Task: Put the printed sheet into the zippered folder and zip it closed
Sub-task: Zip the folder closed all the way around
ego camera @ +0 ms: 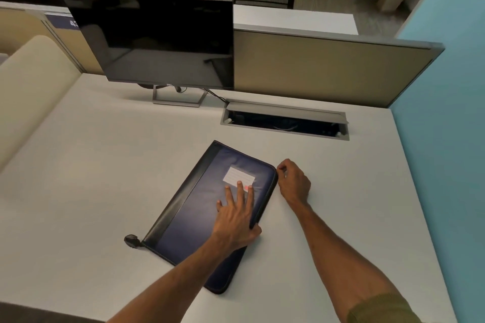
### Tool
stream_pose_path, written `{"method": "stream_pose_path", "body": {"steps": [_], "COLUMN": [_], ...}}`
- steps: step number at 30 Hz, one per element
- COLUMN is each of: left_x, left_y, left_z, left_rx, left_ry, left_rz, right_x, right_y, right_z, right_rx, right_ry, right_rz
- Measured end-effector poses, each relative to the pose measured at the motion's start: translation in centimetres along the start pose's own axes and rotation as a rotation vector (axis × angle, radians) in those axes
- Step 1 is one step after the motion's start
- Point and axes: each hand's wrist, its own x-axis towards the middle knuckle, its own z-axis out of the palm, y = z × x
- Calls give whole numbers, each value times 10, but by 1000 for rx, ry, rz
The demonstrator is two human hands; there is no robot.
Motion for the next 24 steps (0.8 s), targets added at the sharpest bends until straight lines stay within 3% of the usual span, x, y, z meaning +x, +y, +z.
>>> {"method": "stream_pose_path", "body": {"steps": [5, 9, 11, 16, 21, 24], "left_x": [2, 24, 43, 93, 128, 135], "left_y": [-4, -34, -64, -112, -116, -116], "left_z": [-5, -30, -51, -92, -107, -106], "left_rx": [24, -57, -80, -85, -164, -241], "left_ry": [3, 295, 343, 174, -4, -8], "left_rz": [25, -1, -75, 3, -88, -80], "right_x": [20, 32, 36, 47, 62, 72], "right_y": [0, 5, 8, 11, 9, 9], "right_z": [-3, -6, -8, -9, -9, -8], "right_rx": [-42, -67, -76, -78, -85, -95], "right_ry": [-98, -169, -201, -248, -304, -319], "right_rz": [-159, -234, -265, -279, -295, -311]}}
